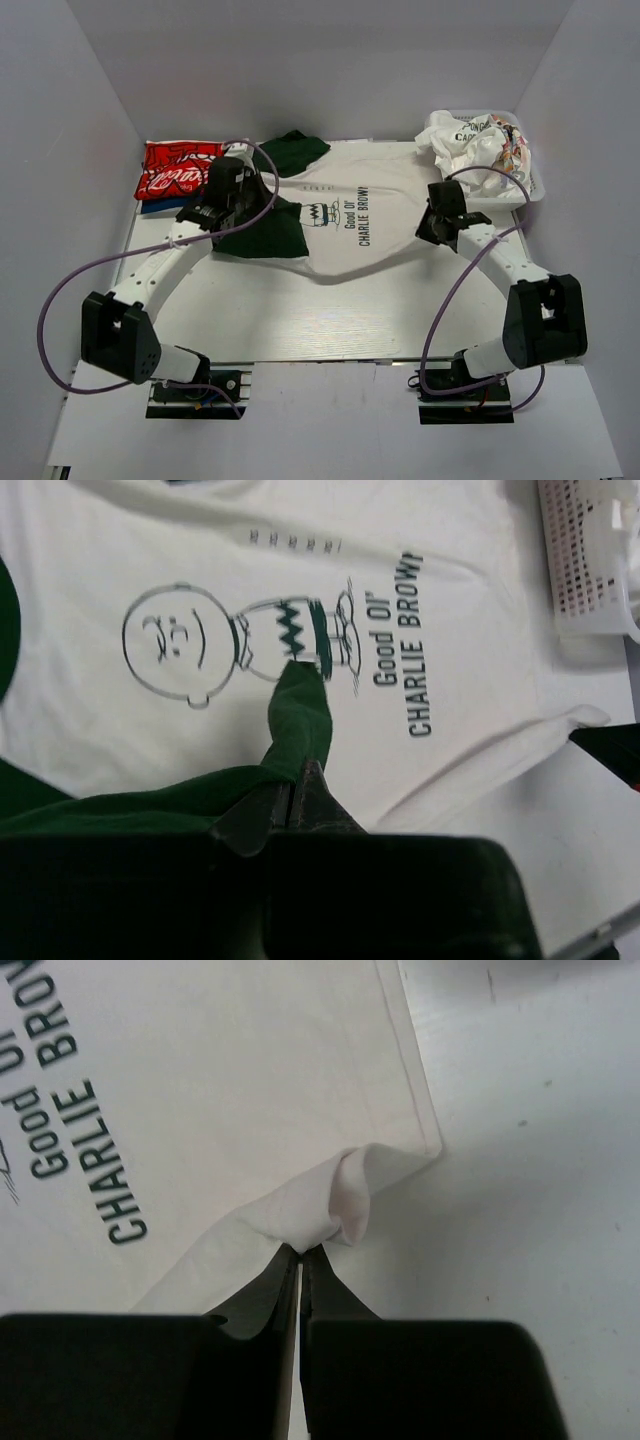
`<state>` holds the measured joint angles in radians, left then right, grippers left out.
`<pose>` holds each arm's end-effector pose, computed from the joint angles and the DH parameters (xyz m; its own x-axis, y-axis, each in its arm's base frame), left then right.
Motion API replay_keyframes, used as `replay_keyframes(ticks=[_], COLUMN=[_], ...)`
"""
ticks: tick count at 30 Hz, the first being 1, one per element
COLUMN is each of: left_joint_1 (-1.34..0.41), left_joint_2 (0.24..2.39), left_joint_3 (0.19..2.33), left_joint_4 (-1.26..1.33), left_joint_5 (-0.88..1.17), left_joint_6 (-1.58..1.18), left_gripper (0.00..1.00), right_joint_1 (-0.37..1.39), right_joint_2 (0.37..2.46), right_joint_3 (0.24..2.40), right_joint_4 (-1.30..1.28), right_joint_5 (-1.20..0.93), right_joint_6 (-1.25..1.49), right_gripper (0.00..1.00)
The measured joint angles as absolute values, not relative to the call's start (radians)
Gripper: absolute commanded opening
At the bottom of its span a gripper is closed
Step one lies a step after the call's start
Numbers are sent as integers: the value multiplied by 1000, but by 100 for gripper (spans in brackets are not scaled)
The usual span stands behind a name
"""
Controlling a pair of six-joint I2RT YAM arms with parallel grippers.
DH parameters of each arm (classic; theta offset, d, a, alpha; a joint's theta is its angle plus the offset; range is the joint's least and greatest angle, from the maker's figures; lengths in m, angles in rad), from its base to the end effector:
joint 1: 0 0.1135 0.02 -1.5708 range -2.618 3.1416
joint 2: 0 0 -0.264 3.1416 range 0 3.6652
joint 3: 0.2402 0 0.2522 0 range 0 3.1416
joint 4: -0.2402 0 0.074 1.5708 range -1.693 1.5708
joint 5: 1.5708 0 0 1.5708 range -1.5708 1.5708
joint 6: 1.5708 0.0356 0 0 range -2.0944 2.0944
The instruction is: Fold and stack the t-shirts
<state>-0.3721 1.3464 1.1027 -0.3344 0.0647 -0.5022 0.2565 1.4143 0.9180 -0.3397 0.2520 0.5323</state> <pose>0.2835 -0.1131 0.3102 -0.6451 -0.2639 -0.7171 0.1172 0.8932 -0.4341 0.2881 0.0664 0.2299 -0.6610 0.3347 -0.6716 0.2919 0.9392 0.1809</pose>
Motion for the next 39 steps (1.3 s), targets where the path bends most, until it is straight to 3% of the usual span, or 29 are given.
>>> replay_keyframes(ticks=[24,25,27,28,30,31,37,38,39], left_joint_1=[-127,-116,-95,-86,-73,-67,-56,-56,-56], left_joint_2=[1969,1990,2027,2046,2101,2127,2223,2227,2227], left_joint_3=[1483,1496,1525,1548,1620,1655,1814,1824,1828], left_joint_4=[-41,-33,-24,-26,-33,-34,-121,-135,-144], left_joint_5=[59,71,100,115,151,167,241,254,264], left_joint_6=[-309,-313,-316,-319,-315,-315,-328,-328,-329], left_gripper=[0,0,0,22,86,100,100,100,100], right_joint_1=[147,145,140,139,138,138,146,147,149], right_joint_2=[1978,1994,2016,2022,2025,2025,2023,2015,2003], right_joint_3=[1480,1497,1524,1536,1552,1561,1575,1558,1534], right_joint_4=[-471,-478,-482,-485,-489,-492,-489,-474,-460], right_joint_5=[338,337,334,331,324,317,263,242,226], right_joint_6=[495,495,498,499,503,504,470,464,461], right_gripper=[0,4,24,36,55,64,65,73,90])
